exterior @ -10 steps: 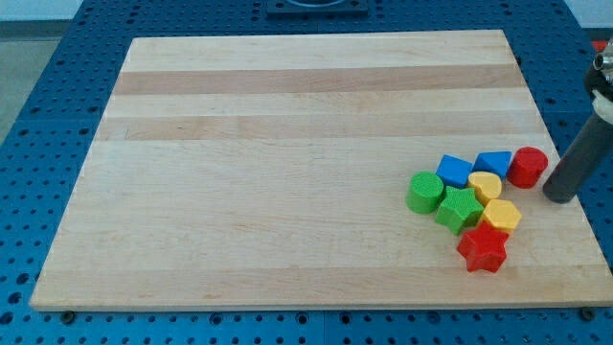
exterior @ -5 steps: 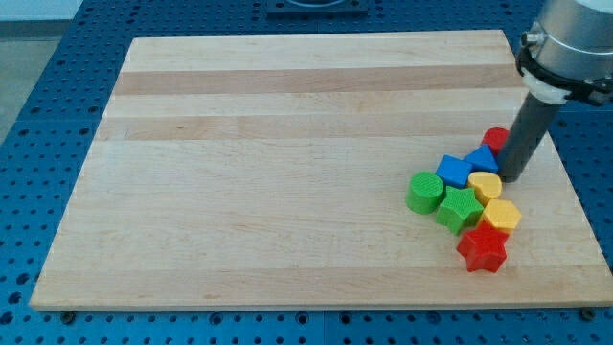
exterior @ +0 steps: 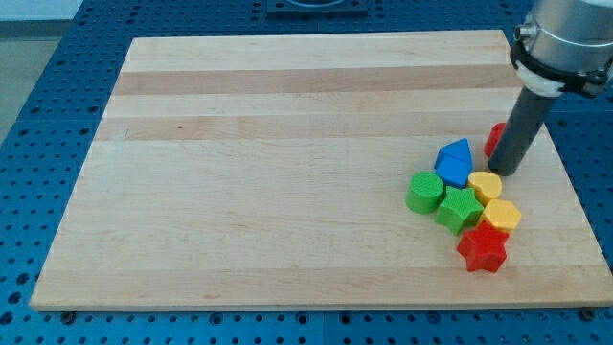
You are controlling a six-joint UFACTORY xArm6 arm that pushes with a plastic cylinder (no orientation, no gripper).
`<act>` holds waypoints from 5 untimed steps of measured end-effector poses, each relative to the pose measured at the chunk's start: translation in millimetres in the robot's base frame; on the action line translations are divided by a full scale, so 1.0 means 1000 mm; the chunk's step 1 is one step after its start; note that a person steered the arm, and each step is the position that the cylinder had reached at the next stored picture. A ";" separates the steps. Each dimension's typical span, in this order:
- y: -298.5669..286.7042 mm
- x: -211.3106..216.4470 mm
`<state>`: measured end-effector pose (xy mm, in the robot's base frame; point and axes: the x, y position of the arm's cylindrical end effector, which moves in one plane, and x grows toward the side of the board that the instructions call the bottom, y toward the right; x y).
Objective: Move the red circle upwards slightly
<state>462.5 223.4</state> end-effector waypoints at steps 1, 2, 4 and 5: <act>0.013 0.000; 0.024 -0.001; 0.015 -0.027; 0.002 -0.035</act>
